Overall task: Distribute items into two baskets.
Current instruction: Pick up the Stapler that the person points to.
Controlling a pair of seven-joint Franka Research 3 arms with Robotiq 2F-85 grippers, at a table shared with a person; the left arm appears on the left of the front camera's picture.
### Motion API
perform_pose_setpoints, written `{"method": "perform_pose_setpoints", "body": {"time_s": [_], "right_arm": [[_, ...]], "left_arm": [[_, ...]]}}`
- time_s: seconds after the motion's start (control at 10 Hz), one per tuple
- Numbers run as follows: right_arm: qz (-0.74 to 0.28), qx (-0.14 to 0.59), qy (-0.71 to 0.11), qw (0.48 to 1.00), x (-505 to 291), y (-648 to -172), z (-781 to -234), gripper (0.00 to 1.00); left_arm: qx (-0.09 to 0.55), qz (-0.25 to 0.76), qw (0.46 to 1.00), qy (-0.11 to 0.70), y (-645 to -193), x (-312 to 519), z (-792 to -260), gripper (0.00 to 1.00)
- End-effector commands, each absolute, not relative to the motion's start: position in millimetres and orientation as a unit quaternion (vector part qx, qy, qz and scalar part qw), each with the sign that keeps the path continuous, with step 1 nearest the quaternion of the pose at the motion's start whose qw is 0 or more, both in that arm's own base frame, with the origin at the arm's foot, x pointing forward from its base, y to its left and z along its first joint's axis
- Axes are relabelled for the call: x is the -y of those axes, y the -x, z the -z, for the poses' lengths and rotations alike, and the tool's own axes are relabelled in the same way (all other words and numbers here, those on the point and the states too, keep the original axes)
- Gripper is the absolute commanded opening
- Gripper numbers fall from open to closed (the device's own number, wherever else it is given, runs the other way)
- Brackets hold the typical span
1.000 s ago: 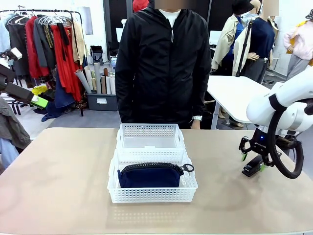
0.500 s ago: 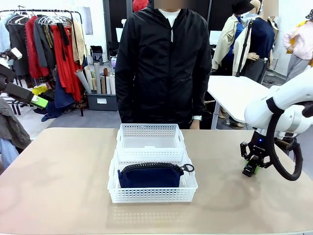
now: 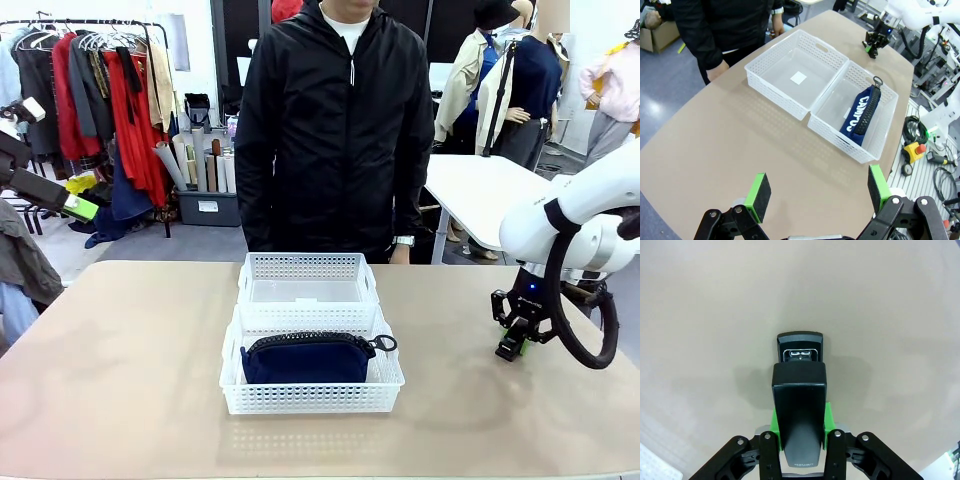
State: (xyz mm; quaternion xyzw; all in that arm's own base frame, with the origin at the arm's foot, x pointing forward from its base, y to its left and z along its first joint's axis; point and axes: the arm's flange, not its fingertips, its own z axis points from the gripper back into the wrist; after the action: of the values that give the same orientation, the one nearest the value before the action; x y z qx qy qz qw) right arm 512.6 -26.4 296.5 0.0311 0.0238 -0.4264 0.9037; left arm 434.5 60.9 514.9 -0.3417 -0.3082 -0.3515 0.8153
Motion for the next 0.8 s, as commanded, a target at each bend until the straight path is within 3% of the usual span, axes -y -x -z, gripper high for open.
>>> {"method": "perform_pose_setpoints", "body": {"time_s": [0.0, 0.3, 0.4, 0.7], "right_arm": [[0.427, -0.024, -0.031, 0.904, 26.4, -512.5, -296.5, 0.00], [0.426, -0.024, -0.031, 0.904, 26.4, -512.6, -296.5, 0.00], [0.408, 0.007, -0.031, 0.912, 27.8, -509.6, -311.2, 0.00], [0.282, 0.055, -0.008, 0.958, 49.5, -492.1, -363.2, 0.00]], "left_arm": [[0.311, 0.352, 0.812, 0.345, -433.0, -61.0, -515.5, 1.00], [0.311, 0.352, 0.812, 0.345, -433.0, -61.0, -515.5, 1.00], [0.311, 0.352, 0.812, 0.345, -433.0, -61.0, -515.5, 1.00], [0.311, 0.352, 0.812, 0.345, -433.0, -61.0, -515.5, 1.00]]}}
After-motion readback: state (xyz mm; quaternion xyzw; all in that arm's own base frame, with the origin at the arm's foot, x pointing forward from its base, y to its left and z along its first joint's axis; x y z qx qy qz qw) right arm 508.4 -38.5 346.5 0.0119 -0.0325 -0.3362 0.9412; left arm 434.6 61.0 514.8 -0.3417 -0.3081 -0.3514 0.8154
